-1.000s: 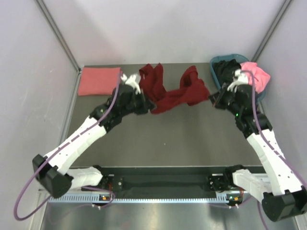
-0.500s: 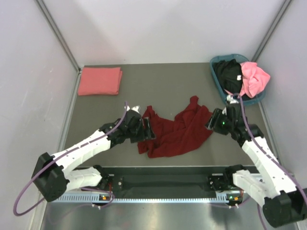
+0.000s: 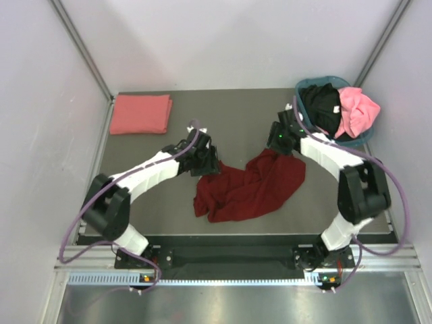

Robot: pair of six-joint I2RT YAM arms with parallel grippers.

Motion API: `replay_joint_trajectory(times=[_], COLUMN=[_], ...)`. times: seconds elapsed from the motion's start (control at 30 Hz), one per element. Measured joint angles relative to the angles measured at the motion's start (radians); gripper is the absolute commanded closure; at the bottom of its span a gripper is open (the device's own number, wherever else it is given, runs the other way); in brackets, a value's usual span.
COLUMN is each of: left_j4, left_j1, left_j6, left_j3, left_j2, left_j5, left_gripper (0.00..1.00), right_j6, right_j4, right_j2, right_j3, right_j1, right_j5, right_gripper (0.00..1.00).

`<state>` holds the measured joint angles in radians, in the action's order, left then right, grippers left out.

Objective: Fold and stack the t-shirts
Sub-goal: Flatten the tshirt out

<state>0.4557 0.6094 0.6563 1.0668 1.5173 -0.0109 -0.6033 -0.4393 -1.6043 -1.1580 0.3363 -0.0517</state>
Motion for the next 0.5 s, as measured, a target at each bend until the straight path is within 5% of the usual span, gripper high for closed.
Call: replay_joint_trajectory(times=[0.17,0.23,0.37,0.43,0.5], left_j4=[-0.006,-0.005,0.018,0.035,0.066], left_j1=[0.0,0.0,0.0,-0.001,-0.001], left_j6=[-0.031,-0.035,-0.039,-0.05,-0.054], left_j3=[0.022,0.032,0.08,0.119,0.158], left_j2=[0.163,0.2,0.214,0.213,0.206], left_j5=[0.07,0.082,0.078,0.068,0.045], left_gripper=[0.47,0.63,1.0,1.0,1.0], right_j6=[-0.039,-0.048,-0.047,-0.044,-0.04], right_j4=[0.05,0.067,0.103,0.119,0.134], right_j2=[-0.183,-0.224,-0.274,-0.279,-0.277], right_j3=[-0.047,-0.048,-0.055,-0.055,-0.056], right_j1=[0.013,0.013,0.013,0.012,0.008], right_j5=[-0.015,-0.027,-0.048,-0.056,-0.059], right_gripper=[0.49,0.51,0.82,1.0,1.0])
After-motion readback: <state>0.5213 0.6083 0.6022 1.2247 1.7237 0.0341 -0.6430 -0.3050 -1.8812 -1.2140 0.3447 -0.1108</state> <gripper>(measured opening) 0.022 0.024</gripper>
